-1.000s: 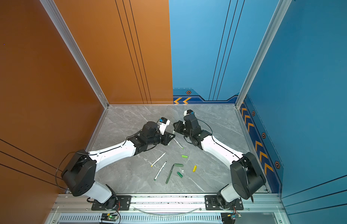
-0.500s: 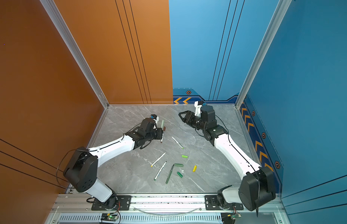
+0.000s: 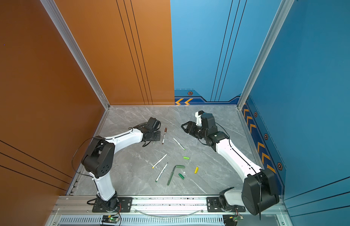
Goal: Insert pens into pen caps
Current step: Place the pen at the center of the table.
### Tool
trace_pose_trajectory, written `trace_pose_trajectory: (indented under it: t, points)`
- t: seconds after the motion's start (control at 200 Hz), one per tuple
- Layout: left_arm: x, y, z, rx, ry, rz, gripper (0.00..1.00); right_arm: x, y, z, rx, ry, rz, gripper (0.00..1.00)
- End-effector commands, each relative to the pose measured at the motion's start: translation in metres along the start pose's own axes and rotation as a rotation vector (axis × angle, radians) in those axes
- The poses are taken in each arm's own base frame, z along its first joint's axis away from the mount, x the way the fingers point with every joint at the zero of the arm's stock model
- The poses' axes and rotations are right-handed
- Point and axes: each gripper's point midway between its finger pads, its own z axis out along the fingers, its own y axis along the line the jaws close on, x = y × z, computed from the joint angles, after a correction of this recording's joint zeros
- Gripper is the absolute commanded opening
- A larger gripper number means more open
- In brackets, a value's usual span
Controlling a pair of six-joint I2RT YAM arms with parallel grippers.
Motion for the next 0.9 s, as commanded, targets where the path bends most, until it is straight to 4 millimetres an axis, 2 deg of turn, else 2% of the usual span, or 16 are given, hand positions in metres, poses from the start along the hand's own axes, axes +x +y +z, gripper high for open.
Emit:
trace_pose_trajectory:
  t: [0.0,0.24,0.44,0.591,0.891]
  points:
    - [-0.016,0.002,0.007,-0.026,-0.036,0.008,0.00,0.006,-0.002,-0.002,-0.005,0.021,-0.018,0.58]
    - [-0.023,-0.007,0.030,-0.018,-0.036,-0.007,0.00,0.002,-0.007,-0.007,-0.001,0.011,-0.012,0.58]
    - [-0.025,-0.014,0.042,0.001,-0.022,-0.013,0.02,0.001,-0.011,-0.010,0.003,0.006,-0.006,0.58]
    - [-0.021,-0.012,0.049,-0.013,-0.012,-0.015,0.09,-0.002,-0.012,-0.012,0.005,-0.003,-0.004,0.58]
    - [-0.012,-0.005,0.062,-0.040,0.016,-0.009,0.12,-0.005,-0.012,-0.017,0.002,-0.013,-0.002,0.58]
